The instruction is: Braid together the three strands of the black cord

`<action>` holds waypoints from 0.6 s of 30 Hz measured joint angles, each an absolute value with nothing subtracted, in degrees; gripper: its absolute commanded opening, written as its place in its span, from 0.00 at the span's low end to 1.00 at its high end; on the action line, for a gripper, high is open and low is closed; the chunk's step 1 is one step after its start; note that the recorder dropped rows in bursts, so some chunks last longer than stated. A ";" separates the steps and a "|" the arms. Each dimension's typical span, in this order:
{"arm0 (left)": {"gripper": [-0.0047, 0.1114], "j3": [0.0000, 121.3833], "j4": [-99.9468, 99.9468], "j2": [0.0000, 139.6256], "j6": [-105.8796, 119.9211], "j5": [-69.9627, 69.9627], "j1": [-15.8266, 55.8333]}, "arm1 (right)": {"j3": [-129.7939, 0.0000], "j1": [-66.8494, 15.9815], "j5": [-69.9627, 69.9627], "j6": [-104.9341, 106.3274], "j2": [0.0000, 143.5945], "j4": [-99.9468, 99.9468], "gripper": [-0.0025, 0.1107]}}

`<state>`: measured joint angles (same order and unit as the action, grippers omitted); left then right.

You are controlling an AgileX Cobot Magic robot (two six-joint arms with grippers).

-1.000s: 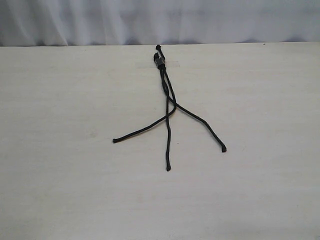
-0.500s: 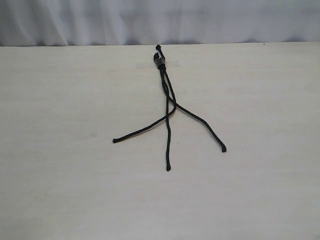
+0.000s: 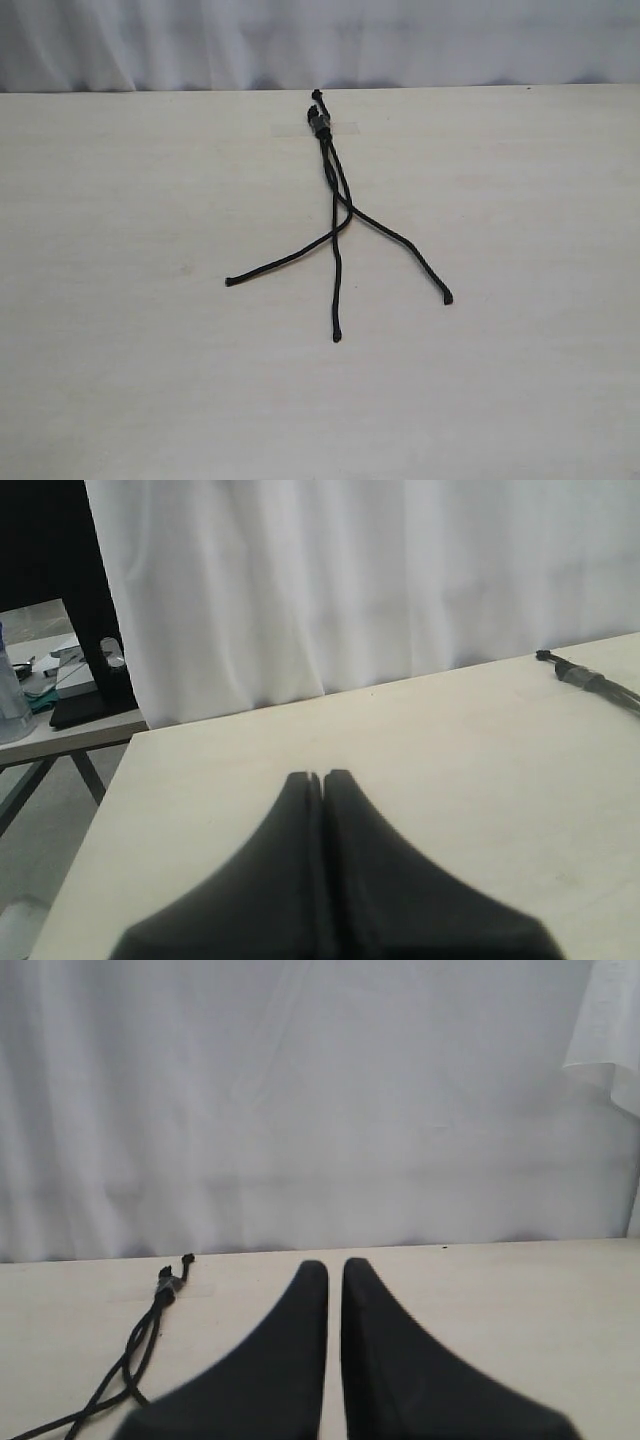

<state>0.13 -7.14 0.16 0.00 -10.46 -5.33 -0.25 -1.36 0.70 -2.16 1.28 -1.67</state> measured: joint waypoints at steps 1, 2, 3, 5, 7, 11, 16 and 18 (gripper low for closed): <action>0.04 0.13 -7.14 0.16 0.00 -10.46 -5.33 | -0.25 -0.90 1.41 -2.16 0.82 -1.67 0.06; 0.04 0.13 -7.14 0.16 0.00 -10.46 -5.33 | -0.25 -0.53 2.45 -2.16 0.51 -1.67 0.06; 0.04 0.13 -7.14 0.16 0.00 -10.46 -5.33 | -0.25 -0.46 3.21 -2.16 0.37 -1.67 0.06; 0.04 0.13 -7.14 0.16 0.00 -10.46 -5.33 | -0.22 -0.34 5.16 -2.16 0.35 -1.67 0.06; 0.04 0.13 -7.14 0.16 0.00 -10.46 -5.33 | -0.22 -0.27 6.93 -2.16 0.35 -1.67 0.06; 0.04 0.13 -7.14 0.16 0.00 -10.46 -5.33 | -0.22 -0.27 10.88 -2.16 0.35 -1.67 0.06; 0.04 0.13 -7.14 0.16 0.00 -10.57 -5.33 | -0.12 -0.27 11.49 -2.35 0.25 -2.14 0.06; 0.04 0.13 -7.14 0.16 0.00 -10.57 -5.33 | -0.12 -0.27 11.72 -2.35 0.25 -2.28 0.06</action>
